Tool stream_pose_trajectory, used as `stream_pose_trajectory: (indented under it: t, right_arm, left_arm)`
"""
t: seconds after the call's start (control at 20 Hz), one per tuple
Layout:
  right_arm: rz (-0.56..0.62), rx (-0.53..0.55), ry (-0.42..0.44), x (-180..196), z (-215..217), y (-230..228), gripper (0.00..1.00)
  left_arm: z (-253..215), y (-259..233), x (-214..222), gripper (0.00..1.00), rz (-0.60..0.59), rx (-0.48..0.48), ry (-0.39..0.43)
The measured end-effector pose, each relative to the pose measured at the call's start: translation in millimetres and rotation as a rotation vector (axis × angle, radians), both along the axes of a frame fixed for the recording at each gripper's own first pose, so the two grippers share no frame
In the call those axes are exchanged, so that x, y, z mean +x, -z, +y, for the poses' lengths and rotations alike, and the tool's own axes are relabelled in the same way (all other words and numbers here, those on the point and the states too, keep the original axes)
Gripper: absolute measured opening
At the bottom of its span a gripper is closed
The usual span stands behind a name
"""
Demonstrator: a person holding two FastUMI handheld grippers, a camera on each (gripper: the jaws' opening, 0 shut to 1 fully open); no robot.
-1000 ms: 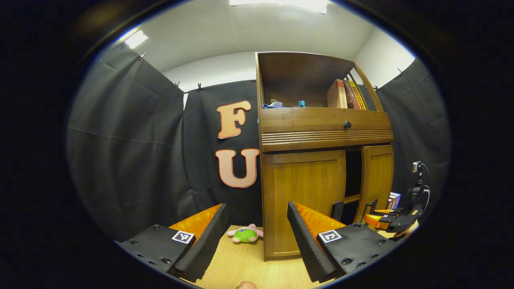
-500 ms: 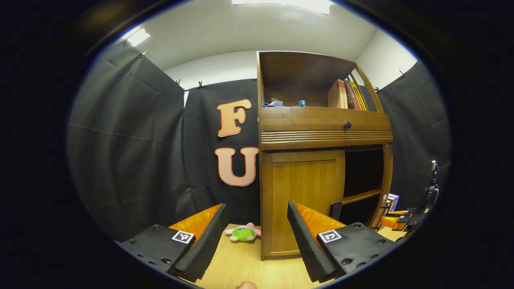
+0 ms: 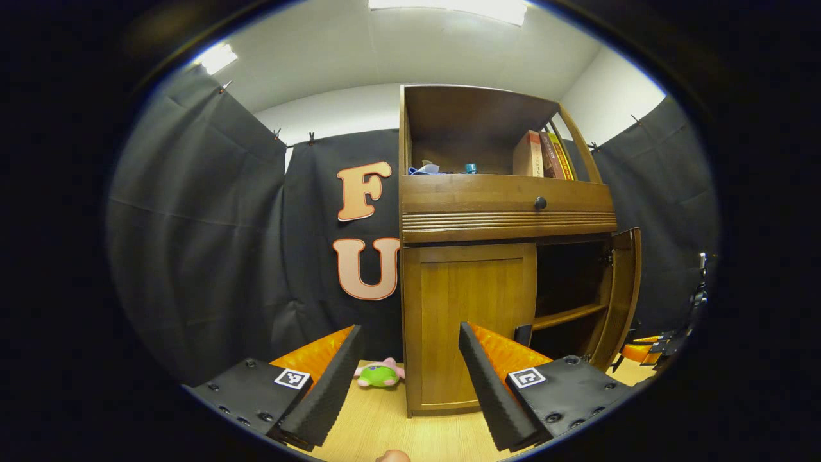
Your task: Open the right door of the double-door shoe cabinet with the right hand, and open the left door with the left hand.
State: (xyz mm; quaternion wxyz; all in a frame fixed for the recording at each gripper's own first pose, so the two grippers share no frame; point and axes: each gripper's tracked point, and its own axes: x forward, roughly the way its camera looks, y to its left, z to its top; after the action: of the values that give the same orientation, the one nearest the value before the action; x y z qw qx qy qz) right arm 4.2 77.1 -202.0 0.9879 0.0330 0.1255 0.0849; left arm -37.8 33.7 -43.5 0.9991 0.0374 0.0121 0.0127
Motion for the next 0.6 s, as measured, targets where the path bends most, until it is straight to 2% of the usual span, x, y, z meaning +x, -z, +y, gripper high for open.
stream_pose_trajectory:
  t: [0.05, 0.25, 0.3, 0.35, 0.4, 0.6]
  right_arm:
    - [0.001, 0.002, 0.01, -2, -4, -1, 0.2]
    - [0.0, -0.027, 0.056, -10, -21, -3, 0.14]
    - [0.0, -0.037, 0.07, -13, -27, -2, 0.23]
    - [-0.003, -0.045, 0.081, -14, -32, -2, 0.22]
    - [-0.003, -0.048, 0.093, -15, -36, -2, 0.12]
    - [0.002, -0.039, 0.127, -23, -46, -3, 0.1]
  left_arm:
    - [-2, 0, -1, 0.95, 0.001, -0.003, 0.006]
    - [-9, 2, -3, 0.95, 0.005, -0.001, 0.021]
    - [-11, 1, -3, 0.95, 0.005, -0.001, 0.024]
    - [-12, 1, -4, 0.95, 0.005, -0.001, 0.027]
    - [-13, 0, -4, 0.95, 0.004, 0.0, 0.026]
    - [-26, 0, -4, 0.95, 0.004, 0.017, 0.04]
